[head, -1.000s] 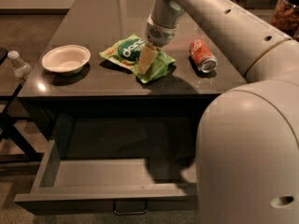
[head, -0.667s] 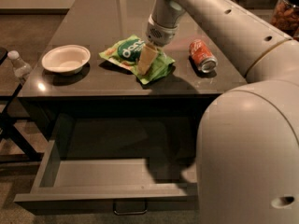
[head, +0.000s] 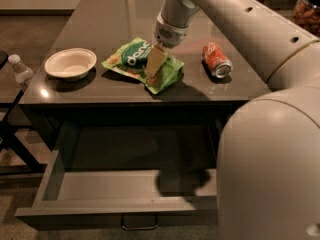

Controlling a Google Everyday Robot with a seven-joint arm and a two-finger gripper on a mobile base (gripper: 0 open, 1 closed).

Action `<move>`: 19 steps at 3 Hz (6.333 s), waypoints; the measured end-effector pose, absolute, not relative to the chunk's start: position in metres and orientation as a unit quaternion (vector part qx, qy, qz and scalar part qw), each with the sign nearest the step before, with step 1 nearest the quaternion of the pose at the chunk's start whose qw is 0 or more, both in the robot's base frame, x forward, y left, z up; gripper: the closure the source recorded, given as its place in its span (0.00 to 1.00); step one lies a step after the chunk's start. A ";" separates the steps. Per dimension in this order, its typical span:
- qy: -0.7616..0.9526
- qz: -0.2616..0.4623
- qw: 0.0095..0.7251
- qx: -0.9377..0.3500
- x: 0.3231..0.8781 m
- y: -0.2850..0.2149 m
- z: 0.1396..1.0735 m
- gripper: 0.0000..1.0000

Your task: Place green rice chip bag into top drawer

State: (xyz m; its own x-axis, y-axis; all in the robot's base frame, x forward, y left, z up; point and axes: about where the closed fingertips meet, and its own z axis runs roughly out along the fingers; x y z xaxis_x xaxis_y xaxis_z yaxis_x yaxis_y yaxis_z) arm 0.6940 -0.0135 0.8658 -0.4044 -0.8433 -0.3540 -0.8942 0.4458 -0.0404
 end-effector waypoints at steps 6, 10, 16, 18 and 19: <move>0.831 0.133 0.183 -0.508 0.542 -0.055 0.892 1.00; 0.860 0.176 0.112 -0.466 0.465 -0.063 0.825 1.00; 0.863 0.222 0.054 -0.451 0.431 -0.048 0.735 1.00; 0.872 0.210 0.054 -0.438 0.461 -0.044 0.707 1.00; 0.879 0.199 0.049 -0.431 0.460 -0.043 0.703 1.00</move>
Offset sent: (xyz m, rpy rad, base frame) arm -0.0752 -0.0220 0.0440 0.0775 -0.0870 0.0339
